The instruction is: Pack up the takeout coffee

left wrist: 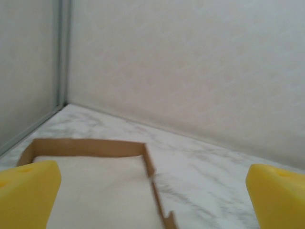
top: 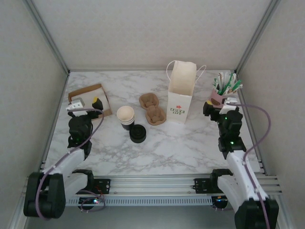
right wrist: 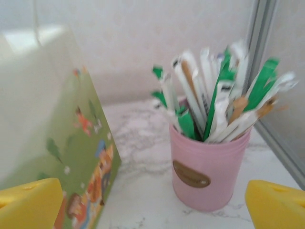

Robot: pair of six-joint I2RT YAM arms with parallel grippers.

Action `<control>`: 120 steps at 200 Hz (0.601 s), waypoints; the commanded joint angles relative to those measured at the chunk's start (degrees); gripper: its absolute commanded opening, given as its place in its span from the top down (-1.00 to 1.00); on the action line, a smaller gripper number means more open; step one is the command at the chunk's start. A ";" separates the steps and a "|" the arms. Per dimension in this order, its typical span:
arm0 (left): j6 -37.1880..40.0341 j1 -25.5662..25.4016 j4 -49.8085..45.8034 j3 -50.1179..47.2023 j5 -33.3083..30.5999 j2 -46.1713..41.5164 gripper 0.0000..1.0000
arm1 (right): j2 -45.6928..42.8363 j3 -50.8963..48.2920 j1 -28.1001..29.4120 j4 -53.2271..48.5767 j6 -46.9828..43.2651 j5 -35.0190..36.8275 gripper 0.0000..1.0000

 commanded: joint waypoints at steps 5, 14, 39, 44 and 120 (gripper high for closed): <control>-3.09 -3.33 -8.69 3.65 2.64 -7.31 -0.99 | -8.90 4.26 0.34 -15.89 6.28 1.72 -0.98; -6.51 -4.31 -9.97 4.03 2.73 -9.58 -0.99 | -11.30 6.03 0.33 -20.75 8.46 1.85 -0.98; -17.00 -8.50 -12.99 4.55 3.44 -14.14 -0.99 | -14.29 13.32 0.28 -37.35 15.46 -1.10 -0.98; -19.50 -9.79 -13.96 4.72 2.92 -14.79 -0.99 | -14.46 14.54 0.31 -39.82 15.68 -3.12 -0.97; -26.52 -21.09 -26.33 8.03 3.05 -21.04 -0.99 | -21.18 15.59 0.34 -53.09 23.88 -7.90 -0.97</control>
